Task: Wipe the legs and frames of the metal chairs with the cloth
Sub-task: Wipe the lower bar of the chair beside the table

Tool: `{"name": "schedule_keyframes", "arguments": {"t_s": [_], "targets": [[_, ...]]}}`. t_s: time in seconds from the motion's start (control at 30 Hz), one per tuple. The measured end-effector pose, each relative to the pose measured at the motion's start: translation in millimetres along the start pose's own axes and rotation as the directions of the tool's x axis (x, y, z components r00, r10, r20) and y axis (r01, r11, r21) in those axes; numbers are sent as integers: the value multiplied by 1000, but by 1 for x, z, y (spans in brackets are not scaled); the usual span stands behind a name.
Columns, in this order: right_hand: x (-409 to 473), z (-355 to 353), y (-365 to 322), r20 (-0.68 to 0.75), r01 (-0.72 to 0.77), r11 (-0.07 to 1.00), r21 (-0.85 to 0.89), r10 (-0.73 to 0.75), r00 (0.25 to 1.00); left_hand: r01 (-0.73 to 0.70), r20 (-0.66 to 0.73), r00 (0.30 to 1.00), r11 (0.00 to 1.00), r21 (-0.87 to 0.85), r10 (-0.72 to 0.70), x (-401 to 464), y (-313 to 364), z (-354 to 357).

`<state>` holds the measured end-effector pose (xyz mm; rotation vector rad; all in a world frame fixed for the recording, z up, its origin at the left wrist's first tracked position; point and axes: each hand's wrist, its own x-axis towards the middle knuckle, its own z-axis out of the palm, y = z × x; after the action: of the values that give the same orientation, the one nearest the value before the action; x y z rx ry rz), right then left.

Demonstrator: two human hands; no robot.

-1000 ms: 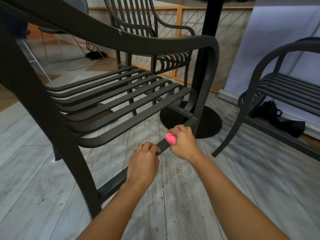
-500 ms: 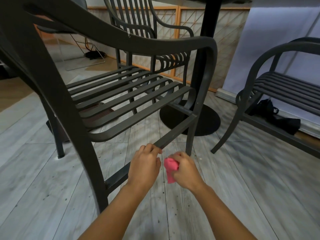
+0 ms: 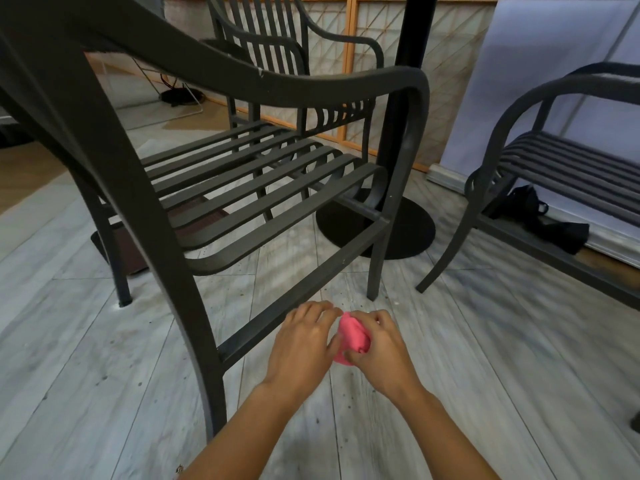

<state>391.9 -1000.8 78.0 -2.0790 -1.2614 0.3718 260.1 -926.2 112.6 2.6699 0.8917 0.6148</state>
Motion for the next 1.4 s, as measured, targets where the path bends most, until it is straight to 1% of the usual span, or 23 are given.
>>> {"name": "schedule_keyframes", "arguments": {"t_s": [0.17,0.3,0.43,0.5,0.57,0.63,0.77,0.9,1.03,1.17,1.27,1.4], "targets": [[-18,-31,-33,-40,60,998,18,-59,997,61,127,991,996,-60,-53,1,22,-24],[-30,-73,-72,-43,64,998,28,-63,997,158,192,974,970,-182,-123,4,54,-64],[-33,-124,-117,-68,72,997,-6,-72,995,247,214,960,911,-331,-182,17,88,-114],[-32,-149,-140,-68,35,999,-7,-35,997,283,219,953,870,-404,-208,27,106,-143],[-30,-173,-164,-46,-16,1000,18,17,999,309,206,949,843,-441,-240,36,123,-173],[-26,-201,-189,10,-8,1000,28,8,1000,345,192,938,828,-442,-288,47,138,-204],[-25,-248,-229,156,97,992,81,-109,982,393,199,919,816,-423,-340,61,157,-260],[-25,-293,-267,244,92,988,126,-120,962,401,188,916,829,-391,-355,64,177,-323],[-26,-323,-305,270,130,991,24,-131,954,424,195,905,839,-342,-379,65,189,-376],[-34,-339,-348,308,169,982,80,-186,933,482,183,876,826,-291,-446,54,198,-421],[-42,-337,-373,324,167,978,123,-199,925,500,138,866,820,-280,-481,39,195,-445],[-51,-331,-410,322,210,959,188,-263,909,540,102,840,802,-255,-533,14,186,-470]]}}
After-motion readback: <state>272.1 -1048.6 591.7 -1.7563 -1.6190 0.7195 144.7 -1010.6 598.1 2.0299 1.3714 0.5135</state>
